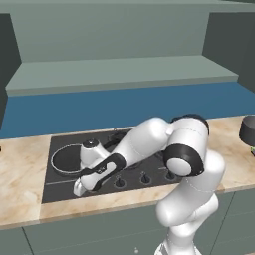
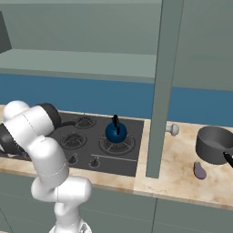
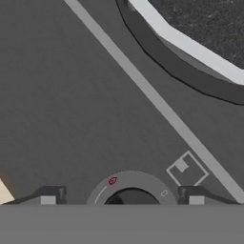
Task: Pick the pan from the cabinet and place it on the stove. Then turn on the stove burner for the pan.
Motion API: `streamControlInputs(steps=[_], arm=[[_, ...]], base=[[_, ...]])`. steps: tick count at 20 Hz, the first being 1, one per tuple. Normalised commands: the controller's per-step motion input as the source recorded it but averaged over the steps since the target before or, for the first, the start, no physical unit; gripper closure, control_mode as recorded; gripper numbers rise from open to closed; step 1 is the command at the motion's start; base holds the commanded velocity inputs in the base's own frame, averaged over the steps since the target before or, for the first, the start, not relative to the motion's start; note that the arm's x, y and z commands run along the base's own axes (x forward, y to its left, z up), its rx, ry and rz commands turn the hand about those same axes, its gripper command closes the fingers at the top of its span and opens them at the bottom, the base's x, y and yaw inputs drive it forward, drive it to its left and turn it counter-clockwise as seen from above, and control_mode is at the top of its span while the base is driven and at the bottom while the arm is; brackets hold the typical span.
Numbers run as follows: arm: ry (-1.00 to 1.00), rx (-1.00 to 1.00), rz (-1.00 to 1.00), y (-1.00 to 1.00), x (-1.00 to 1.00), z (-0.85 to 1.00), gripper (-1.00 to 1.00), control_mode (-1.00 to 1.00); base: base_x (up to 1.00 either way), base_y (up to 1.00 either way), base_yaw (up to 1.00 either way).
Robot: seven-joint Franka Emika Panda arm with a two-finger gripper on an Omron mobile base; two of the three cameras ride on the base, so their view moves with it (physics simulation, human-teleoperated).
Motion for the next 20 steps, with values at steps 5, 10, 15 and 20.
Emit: streamControlInputs(steps=[5,10,15,20], arm=[[0.00,0.00,0.03,0.00,-0.09,0.31,-1.00,-1.00],[0.00,0.00,0.00,0.00,-0.08,0.43,-1.00,-1.00],[0.00,0.00,0.00,0.00,-0.20,0.30,-1.00,-1.00],[0.00,0.00,0.00,-0.02,-0.29,0.23,-1.00,-1.00]], base=[[0.00,0.00,0.00],[0.00,0.00,0.00],[0.00,0.00,0.00],[0.00,0.00,0.00]])
